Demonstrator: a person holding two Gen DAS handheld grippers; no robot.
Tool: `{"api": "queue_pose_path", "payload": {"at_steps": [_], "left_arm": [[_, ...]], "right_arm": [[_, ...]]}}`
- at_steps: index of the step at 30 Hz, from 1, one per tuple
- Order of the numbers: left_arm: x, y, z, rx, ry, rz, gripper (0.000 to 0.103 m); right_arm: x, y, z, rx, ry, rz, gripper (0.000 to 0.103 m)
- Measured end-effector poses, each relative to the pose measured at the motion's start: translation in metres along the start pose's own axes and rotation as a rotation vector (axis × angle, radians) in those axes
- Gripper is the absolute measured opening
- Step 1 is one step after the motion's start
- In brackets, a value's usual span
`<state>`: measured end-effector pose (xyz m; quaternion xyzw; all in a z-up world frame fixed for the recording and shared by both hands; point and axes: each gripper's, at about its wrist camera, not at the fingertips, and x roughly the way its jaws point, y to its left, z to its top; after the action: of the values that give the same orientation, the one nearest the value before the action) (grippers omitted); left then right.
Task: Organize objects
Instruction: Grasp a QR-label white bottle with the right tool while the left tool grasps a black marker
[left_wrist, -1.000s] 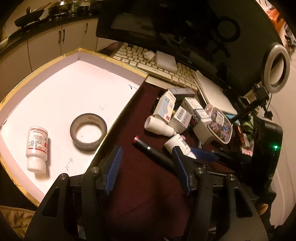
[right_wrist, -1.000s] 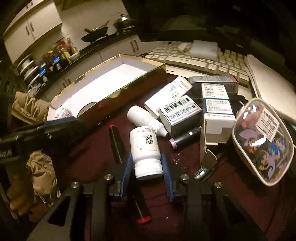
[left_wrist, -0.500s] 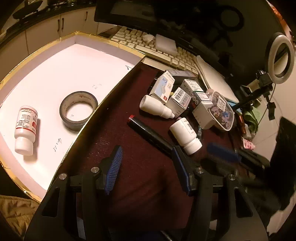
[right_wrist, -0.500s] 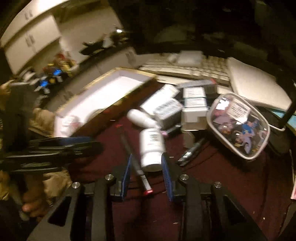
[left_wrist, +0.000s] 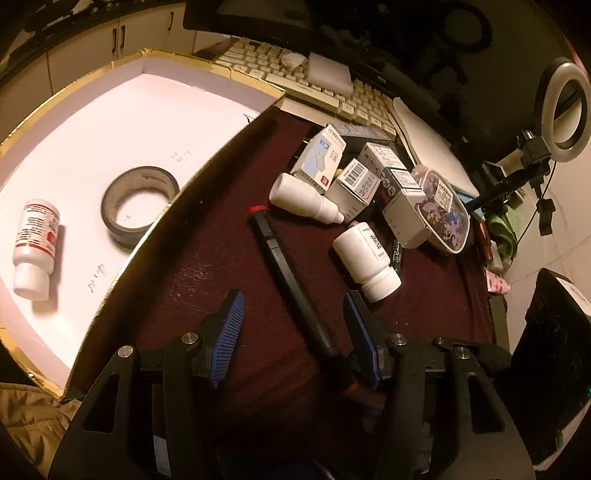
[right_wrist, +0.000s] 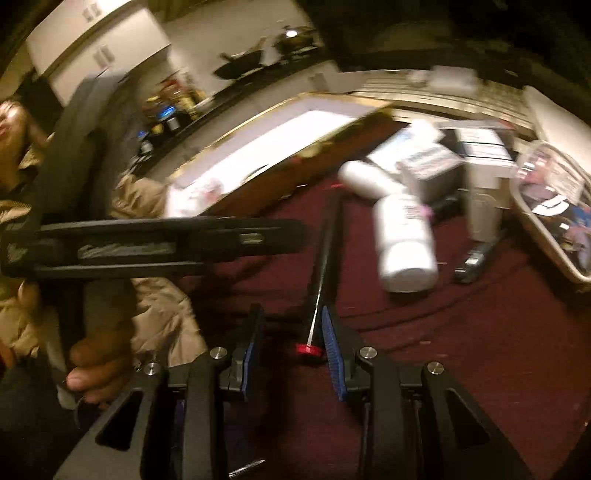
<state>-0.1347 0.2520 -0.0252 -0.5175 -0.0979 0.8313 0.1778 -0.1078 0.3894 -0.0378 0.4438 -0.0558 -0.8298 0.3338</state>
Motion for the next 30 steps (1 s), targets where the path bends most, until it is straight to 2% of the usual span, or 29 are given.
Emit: {"api": "queue_pose_path", "payload": {"at_steps": [3, 5, 8, 10, 12, 15, 18, 21, 30], "left_arm": [[0.010, -0.004, 0.003, 0.008, 0.011, 0.008, 0.056], [0.019, -0.006, 0.003, 0.021, 0.032, 0.015, 0.056], [0.022, -0.014, 0.002, 0.064, 0.004, 0.075, 0.053], [0.025, -0.016, 0.002, 0.085, -0.017, 0.111, 0.037], [0.026, -0.017, 0.002, 0.122, -0.027, 0.154, 0.026], [0.020, -0.010, -0.002, 0.141, -0.022, 0.149, 0.017], [0.012, 0.000, -0.009, 0.147, -0.012, 0.112, 0.016], [0.012, 0.004, -0.012, 0.130, -0.005, 0.082, 0.016], [0.018, -0.010, -0.011, 0.183, -0.046, 0.131, 0.018]], "right_arm": [[-0.007, -0.002, -0.002, -0.014, -0.004, -0.001, 0.032], [-0.018, -0.012, -0.002, 0.002, -0.016, -0.055, 0.032], [-0.038, -0.033, 0.000, 0.067, -0.060, -0.103, 0.032], [-0.048, -0.042, 0.004, 0.109, -0.085, -0.131, 0.032], [-0.052, -0.044, 0.006, 0.120, -0.107, -0.158, 0.032], [-0.047, -0.044, 0.014, 0.138, -0.120, -0.198, 0.032], [-0.032, -0.044, 0.023, 0.153, -0.104, -0.214, 0.032], [-0.016, -0.045, 0.032, 0.145, -0.083, -0.270, 0.032], [-0.004, -0.039, 0.037, 0.129, -0.042, -0.314, 0.033]]}}
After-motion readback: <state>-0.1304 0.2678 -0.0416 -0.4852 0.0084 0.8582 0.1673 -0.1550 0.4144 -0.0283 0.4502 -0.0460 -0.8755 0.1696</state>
